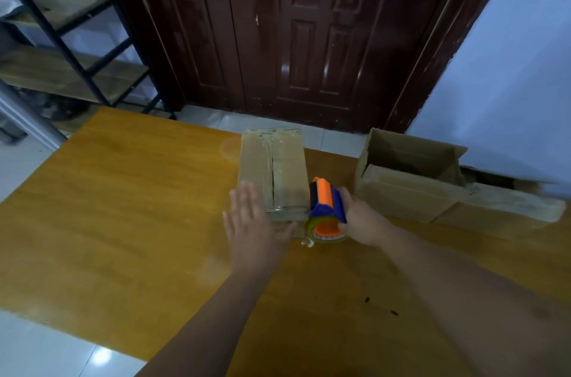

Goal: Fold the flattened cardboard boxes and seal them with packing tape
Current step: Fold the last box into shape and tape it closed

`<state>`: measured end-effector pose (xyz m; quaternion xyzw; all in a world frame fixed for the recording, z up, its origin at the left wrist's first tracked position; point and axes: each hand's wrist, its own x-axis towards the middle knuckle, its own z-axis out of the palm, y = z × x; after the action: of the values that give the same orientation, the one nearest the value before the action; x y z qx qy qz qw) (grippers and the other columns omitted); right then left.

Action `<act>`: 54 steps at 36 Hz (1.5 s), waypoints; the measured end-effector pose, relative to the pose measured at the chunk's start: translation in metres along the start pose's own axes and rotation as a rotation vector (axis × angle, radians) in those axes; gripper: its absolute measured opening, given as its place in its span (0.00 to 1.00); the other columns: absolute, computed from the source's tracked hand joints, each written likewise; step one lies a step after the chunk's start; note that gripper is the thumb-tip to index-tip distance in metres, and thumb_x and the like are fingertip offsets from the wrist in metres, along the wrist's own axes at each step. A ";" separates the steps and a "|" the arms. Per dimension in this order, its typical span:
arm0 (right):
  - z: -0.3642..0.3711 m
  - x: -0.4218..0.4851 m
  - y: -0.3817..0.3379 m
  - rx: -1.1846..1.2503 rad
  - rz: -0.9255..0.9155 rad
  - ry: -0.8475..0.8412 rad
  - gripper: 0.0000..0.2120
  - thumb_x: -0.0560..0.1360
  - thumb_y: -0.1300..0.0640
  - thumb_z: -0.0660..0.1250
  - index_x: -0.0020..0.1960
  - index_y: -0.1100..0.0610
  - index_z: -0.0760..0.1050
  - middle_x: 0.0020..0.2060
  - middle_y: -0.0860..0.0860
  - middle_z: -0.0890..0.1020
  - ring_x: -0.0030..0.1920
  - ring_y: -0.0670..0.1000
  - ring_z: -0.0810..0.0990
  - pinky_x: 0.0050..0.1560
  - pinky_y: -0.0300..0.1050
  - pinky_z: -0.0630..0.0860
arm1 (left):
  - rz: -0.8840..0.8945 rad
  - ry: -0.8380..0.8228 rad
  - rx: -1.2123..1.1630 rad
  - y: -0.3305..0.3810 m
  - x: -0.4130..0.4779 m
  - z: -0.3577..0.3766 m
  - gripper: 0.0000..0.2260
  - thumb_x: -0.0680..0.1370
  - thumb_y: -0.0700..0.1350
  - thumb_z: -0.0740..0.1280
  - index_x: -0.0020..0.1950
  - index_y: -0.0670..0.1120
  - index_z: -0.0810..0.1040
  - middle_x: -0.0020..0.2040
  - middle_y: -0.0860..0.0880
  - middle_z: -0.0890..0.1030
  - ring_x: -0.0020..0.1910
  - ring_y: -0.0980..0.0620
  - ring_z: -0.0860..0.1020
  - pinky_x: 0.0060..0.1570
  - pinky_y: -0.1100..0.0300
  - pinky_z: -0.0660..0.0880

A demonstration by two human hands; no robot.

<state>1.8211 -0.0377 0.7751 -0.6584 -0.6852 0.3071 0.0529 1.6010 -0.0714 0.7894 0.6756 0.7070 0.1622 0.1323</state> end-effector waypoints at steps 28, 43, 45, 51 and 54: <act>-0.021 -0.040 0.014 0.065 -0.012 0.241 0.34 0.71 0.53 0.73 0.69 0.51 0.57 0.44 0.46 0.75 0.38 0.43 0.75 0.34 0.36 0.69 | 0.472 -0.245 0.341 -0.012 0.024 0.021 0.38 0.79 0.40 0.59 0.76 0.58 0.33 0.79 0.48 0.42 0.78 0.49 0.45 0.74 0.53 0.46; -0.016 -0.035 0.014 -0.230 0.136 0.172 0.28 0.72 0.61 0.70 0.64 0.50 0.59 0.54 0.52 0.75 0.48 0.49 0.75 0.46 0.45 0.75 | 0.524 -0.234 0.358 -0.018 0.026 0.023 0.39 0.79 0.38 0.57 0.74 0.60 0.31 0.79 0.49 0.40 0.77 0.50 0.44 0.74 0.55 0.45; -0.022 -0.039 0.020 -0.015 0.143 0.140 0.30 0.70 0.60 0.72 0.65 0.49 0.60 0.49 0.49 0.76 0.44 0.45 0.76 0.42 0.42 0.75 | 0.526 -0.235 0.351 -0.020 0.026 0.022 0.39 0.79 0.38 0.57 0.75 0.60 0.31 0.79 0.49 0.40 0.77 0.50 0.44 0.74 0.55 0.45; -0.036 -0.056 0.031 0.084 0.128 0.193 0.36 0.70 0.58 0.73 0.71 0.54 0.57 0.44 0.47 0.75 0.40 0.45 0.77 0.35 0.38 0.75 | 0.522 -0.244 0.352 -0.018 0.026 0.022 0.39 0.79 0.38 0.57 0.74 0.60 0.31 0.79 0.49 0.39 0.77 0.50 0.42 0.74 0.55 0.44; -0.031 -0.056 0.025 -0.164 0.121 0.184 0.31 0.73 0.54 0.71 0.68 0.54 0.56 0.45 0.48 0.75 0.40 0.47 0.75 0.37 0.42 0.73 | 0.522 -0.259 0.347 -0.016 0.027 0.020 0.39 0.79 0.38 0.58 0.75 0.60 0.33 0.79 0.49 0.40 0.77 0.50 0.42 0.74 0.54 0.44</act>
<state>1.8646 -0.0804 0.8065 -0.7261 -0.6591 0.1912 0.0430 1.5936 -0.0443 0.7658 0.8613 0.5045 -0.0192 0.0578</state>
